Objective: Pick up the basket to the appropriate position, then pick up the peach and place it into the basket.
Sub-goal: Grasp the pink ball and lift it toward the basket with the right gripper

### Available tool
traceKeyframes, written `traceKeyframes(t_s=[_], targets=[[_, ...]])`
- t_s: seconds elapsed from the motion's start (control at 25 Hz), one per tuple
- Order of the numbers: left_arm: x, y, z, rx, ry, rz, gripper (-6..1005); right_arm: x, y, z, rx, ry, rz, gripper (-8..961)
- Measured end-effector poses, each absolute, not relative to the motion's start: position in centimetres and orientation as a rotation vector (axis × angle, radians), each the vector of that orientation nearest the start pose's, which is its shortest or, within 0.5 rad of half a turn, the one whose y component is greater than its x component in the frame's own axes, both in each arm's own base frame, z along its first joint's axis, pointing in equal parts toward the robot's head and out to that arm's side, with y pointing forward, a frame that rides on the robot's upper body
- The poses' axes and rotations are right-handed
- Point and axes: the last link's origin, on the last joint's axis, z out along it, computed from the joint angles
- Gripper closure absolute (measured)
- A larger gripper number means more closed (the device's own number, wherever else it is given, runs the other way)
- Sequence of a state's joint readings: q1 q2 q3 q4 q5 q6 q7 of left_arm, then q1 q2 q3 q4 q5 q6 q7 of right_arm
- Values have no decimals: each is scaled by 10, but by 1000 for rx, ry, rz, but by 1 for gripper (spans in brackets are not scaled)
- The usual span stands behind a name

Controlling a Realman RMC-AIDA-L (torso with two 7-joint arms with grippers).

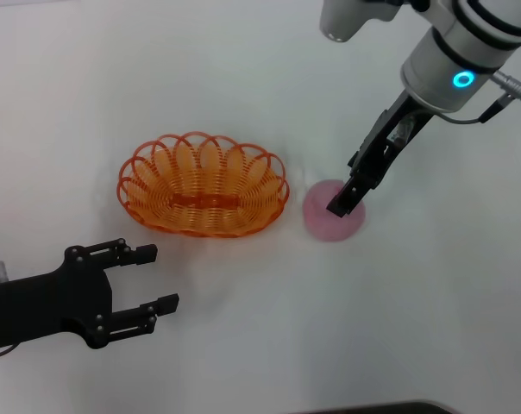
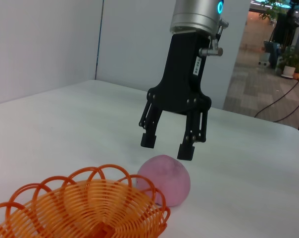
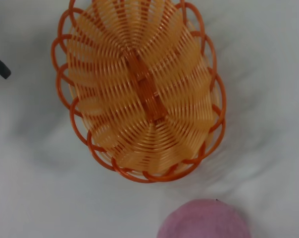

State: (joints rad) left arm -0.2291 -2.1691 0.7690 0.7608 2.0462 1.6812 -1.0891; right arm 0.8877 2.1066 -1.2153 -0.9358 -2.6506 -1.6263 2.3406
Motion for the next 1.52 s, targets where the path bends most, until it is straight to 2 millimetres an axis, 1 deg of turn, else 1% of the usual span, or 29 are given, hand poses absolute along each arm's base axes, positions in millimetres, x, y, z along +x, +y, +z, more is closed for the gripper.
traceKeyframes(t_s=[0.32,0.88,1.32,1.52], targets=[[-307,227,-30,-2819,-474,-651,295,165,371,-39,-2826,837,-718,179],[-308,225,-31,-2819,-480,-650,295,167,368,-59,-2829,800,-767,205],[-308,225,-31,-2820,-481,-649,295,166,371,-58,-2797,818,-765,226],[-308,225,-31,-2822,-485,-652,296,165,370,-58,-2801,824,-765,475]])
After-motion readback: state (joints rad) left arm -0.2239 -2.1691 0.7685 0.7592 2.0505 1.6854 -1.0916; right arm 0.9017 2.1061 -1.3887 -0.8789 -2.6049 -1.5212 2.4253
